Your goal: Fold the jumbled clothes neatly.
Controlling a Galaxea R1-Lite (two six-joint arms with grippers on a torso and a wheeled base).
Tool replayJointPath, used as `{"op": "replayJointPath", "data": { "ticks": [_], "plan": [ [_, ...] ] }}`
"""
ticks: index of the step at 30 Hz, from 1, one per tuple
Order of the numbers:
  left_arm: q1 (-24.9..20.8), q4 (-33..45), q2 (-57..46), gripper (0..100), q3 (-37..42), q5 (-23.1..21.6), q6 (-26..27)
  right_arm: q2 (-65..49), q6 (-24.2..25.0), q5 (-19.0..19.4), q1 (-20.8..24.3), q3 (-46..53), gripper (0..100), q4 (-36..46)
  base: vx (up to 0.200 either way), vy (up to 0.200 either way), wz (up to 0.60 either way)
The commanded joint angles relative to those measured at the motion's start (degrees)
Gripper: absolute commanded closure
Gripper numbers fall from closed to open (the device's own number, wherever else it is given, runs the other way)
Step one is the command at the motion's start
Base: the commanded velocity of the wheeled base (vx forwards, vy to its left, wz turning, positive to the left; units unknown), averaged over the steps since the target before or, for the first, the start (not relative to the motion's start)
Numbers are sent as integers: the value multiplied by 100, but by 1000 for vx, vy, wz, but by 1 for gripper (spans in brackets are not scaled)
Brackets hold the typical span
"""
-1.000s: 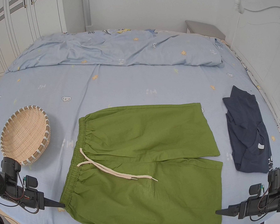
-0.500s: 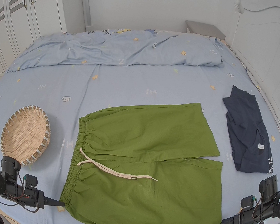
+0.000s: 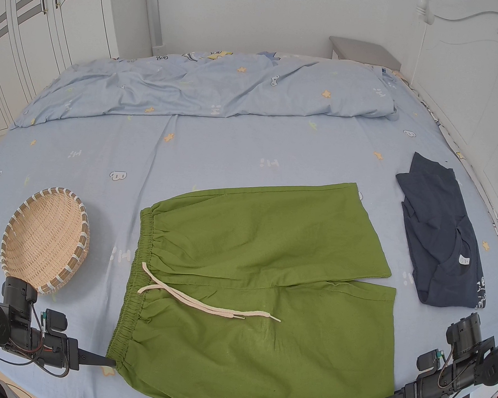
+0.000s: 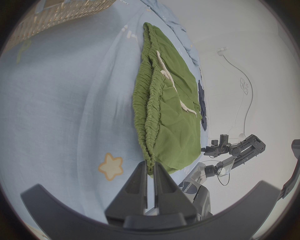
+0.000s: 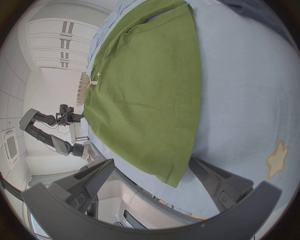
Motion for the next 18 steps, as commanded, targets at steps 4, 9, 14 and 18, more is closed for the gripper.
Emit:
{"op": "replayJointPath", "data": {
  "ticks": [4, 9, 14, 18],
  "plan": [
    [-4, 5, 12, 100, -6, 0, 1, 501, 2, 44, 88, 101, 0, -148, 0, 0, 0],
    [5, 5, 12, 100, -14, 0, 1, 492, 46, 396, 176, 101, 0, -333, 0, 0, 0],
    [5, 5, 12, 100, -23, 0, 1, 492, 46, 510, 159, 101, 0, -324, 0, 0, 0],
    [-4, 14, 12, 100, -14, 0, 1, 483, 46, 519, 132, 101, 0, -298, 0, 0, 0]
  ]
}}
